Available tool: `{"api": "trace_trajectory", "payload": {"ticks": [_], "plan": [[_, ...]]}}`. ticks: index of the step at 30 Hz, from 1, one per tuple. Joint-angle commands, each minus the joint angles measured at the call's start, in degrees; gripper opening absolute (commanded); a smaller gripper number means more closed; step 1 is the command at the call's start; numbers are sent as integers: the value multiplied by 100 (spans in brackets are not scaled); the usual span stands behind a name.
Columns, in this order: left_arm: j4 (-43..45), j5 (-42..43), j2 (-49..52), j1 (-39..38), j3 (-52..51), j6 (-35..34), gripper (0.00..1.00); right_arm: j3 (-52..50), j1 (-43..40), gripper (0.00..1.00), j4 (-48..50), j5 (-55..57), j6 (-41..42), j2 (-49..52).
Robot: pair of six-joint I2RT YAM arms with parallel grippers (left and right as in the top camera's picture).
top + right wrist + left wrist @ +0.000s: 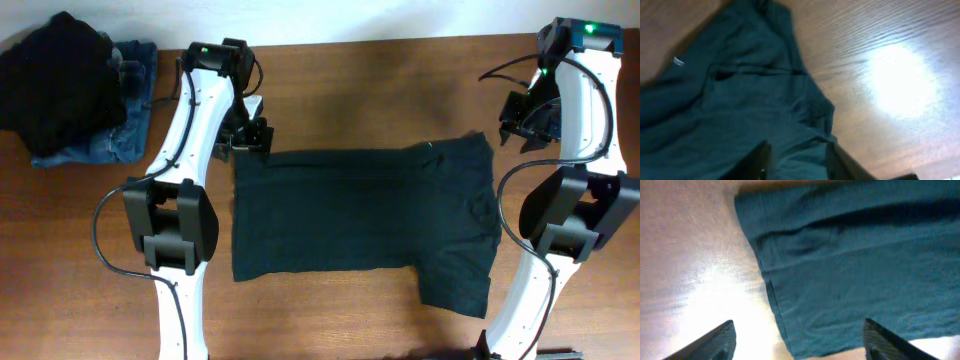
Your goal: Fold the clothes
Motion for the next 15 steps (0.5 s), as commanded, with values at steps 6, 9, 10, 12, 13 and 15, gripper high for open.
{"api": "trace_trajectory", "payload": {"ticks": [6,9,10,12,13,15], "plan": [[-487,-42,-4,26,98,15,86,-107,304,64,-26,-850,-520,-46],[-490,-48,-4,26,98,15,85,-369,568,97,-26,-772,-695,-131],[-490,-48,-4,26,98,15,85,-516,669,99,-26,-649,-721,-186],[-490,-59,-4,24,98,15,85,-861,866,99,-26,-275,-719,-323],[-490,-68,-4,26,98,15,85,-1016,942,99,-26,-157,-717,-382],[-490,-127,-4,26,85,15,85,-1368,1091,99,-26,-50,-715,-525]]}}
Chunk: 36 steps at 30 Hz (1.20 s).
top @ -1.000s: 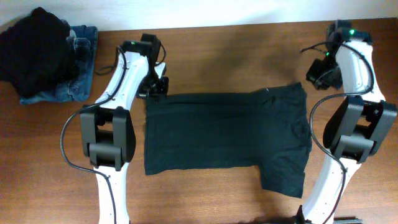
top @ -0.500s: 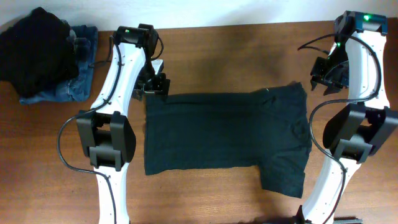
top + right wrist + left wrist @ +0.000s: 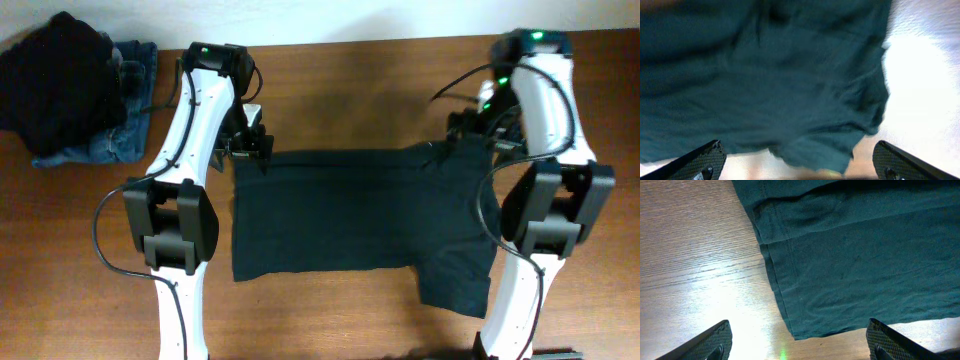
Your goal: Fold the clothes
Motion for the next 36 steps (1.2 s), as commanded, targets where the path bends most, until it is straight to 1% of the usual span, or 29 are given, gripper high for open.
{"api": "trace_trajectory", "payload": {"ticks": [1,4,10,15,18,23,29,33,36], "plan": [[-13,-157,-4,24,74,7,85,-527,258,99,-33,358,-72,-529],[-13,-184,-11,26,-2,7,85,-885,354,99,-33,553,227,-756],[-13,-186,-225,24,-514,7,85,-1266,361,99,-33,564,361,-1355],[-13,-181,-660,24,-1104,2,84,-1521,409,99,-33,566,461,-1998],[-13,-179,-957,17,-1377,-131,84,-1659,509,99,-33,564,466,-2288],[-11,-157,-1445,-46,-1947,-170,84,-1974,688,99,-33,570,509,-2485],[50,-153,-1679,-170,-2907,-326,84,-2802,734,99,20,654,1132,-2503],[382,50,-1679,-212,-3657,-380,84,-3622,734,99,387,691,1451,-2669],[466,170,-1679,-212,-3991,-380,84,-4081,734,99,529,640,1561,-2846]]}}
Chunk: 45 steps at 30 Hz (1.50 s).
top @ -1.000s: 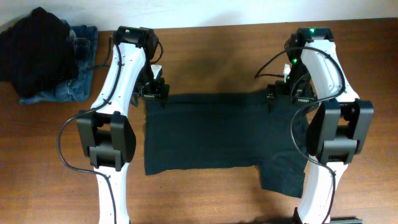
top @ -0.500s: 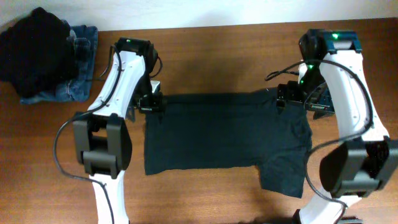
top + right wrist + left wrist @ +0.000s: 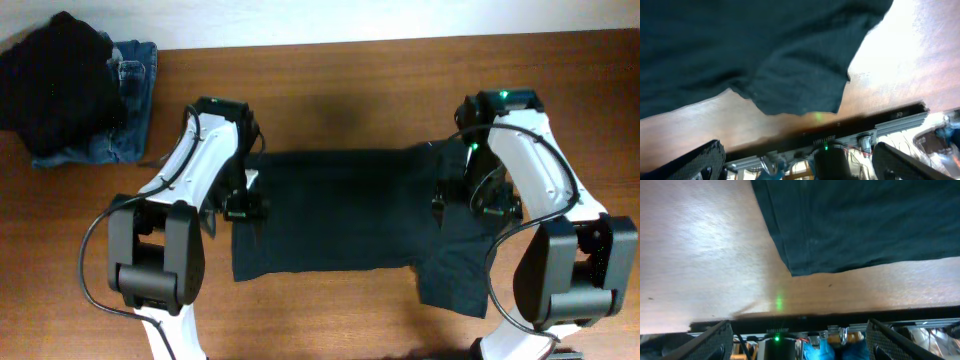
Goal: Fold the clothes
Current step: 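Lower both grippers to the shirt's bottom corners and grasp the hem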
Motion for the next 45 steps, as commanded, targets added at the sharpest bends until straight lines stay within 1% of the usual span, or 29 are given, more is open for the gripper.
{"api": "trace_trajectory", "payload": {"ticks": [1,7,12,17,20,26,29,34,38,42,45], "plan": [[98,223,-79,-7,-448,-98,84,-577,33,99,114,28,339,-435],[389,374,-79,-44,-857,-96,84,-1416,33,98,428,-7,586,-785],[468,393,-79,-70,-988,-96,84,-1869,28,99,645,-138,636,-1010],[485,396,-79,-122,-1233,-96,84,-2039,28,99,647,-275,734,-1215],[678,437,-79,-133,-1537,-96,84,-2144,28,99,669,-457,737,-1346],[1746,918,-149,-133,-2175,-101,78,-2238,28,99,970,-472,1086,-1679],[2179,999,-295,-129,-2350,-98,79,-2238,28,99,1099,-463,1163,-1847],[2262,994,-564,-129,-2363,-98,78,-2238,28,99,1158,-428,1167,-1921],[2308,933,-588,-129,-2378,-98,79,-2282,28,99,1180,-428,1213,-1921],[2417,911,-588,-129,-2566,-98,78,-2492,28,99,1233,-402,1423,-1923],[2511,909,-588,-127,-2739,-101,79,-2824,28,99,1423,-415,1753,-1982]]}}
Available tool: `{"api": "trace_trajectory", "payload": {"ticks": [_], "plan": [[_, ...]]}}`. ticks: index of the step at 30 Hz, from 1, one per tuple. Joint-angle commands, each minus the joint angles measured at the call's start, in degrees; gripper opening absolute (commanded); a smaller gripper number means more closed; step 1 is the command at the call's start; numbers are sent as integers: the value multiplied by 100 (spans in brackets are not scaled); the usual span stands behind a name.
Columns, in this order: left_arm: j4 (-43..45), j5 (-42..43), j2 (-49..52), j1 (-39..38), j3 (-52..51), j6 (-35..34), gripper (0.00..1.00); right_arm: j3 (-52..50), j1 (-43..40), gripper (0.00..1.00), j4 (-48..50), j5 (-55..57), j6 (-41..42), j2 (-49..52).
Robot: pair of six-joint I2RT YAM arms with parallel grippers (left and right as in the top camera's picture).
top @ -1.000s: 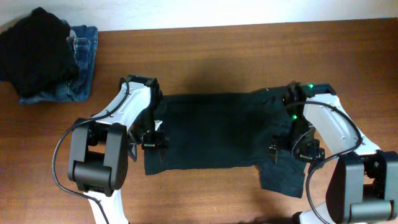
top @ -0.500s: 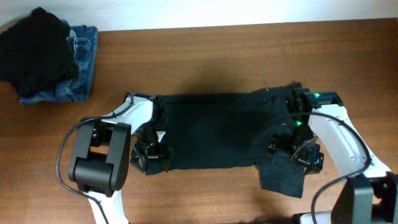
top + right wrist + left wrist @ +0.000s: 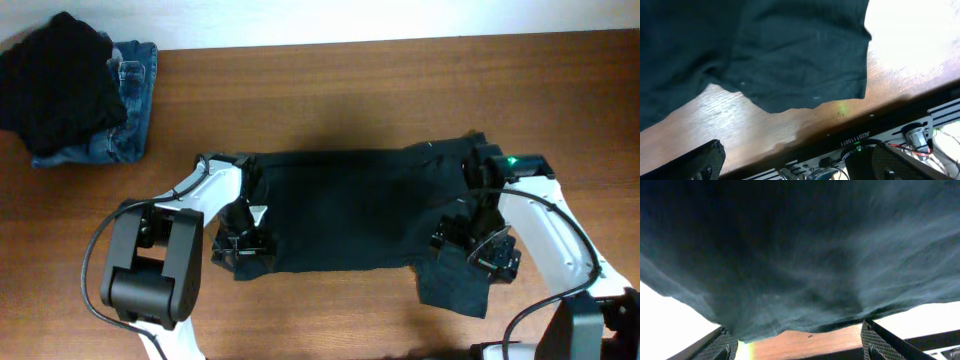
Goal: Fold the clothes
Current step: 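Lower both grippers to the shirt's bottom corners and grasp the hem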
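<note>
A dark green T-shirt (image 3: 350,210) lies flat across the middle of the wooden table (image 3: 330,90), one sleeve (image 3: 455,285) pointing to the front right. My left gripper (image 3: 240,245) is low over the shirt's front left corner. In the left wrist view the cloth (image 3: 800,255) fills the frame, and the left gripper (image 3: 797,342) is open with the hem just ahead of its jaws. My right gripper (image 3: 478,245) is over the right side by the sleeve. In the right wrist view the right gripper (image 3: 795,165) is open, and the sleeve (image 3: 790,60) lies ahead of it.
A pile with a black garment (image 3: 65,75) on folded jeans (image 3: 128,110) sits at the back left corner. The table's front edge and the metal frame (image 3: 860,142) under it show close to the right gripper.
Both grippers have moved from the shirt's mid sides toward the front. The left one is now low at the front left corner, the right one by the front right sleeve. Both remain open.
First the left gripper was at the shirt's back left corner and the right one off at the back right. Then the right one stood over the back right corner. Later both were at the shirt's mid sides, and now at its front part. The shirt has stayed flat.
</note>
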Motion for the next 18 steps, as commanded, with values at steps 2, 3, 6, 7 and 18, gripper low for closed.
{"api": "trace_trajectory", "payload": {"ticks": [2,3,6,7,18], "plan": [[151,44,-131,-20,-299,13,78,-544,28,99,350,-90,481,-225],[157,44,-131,-20,-317,13,78,-678,28,99,485,-175,479,-262],[212,44,-131,-20,-323,13,79,-1010,28,99,772,-297,483,-343],[240,44,-131,-20,-323,13,79,-1143,28,99,868,-293,511,-365],[341,46,-131,-20,-323,15,79,-2302,-273,99,2164,-551,599,-391]]}}
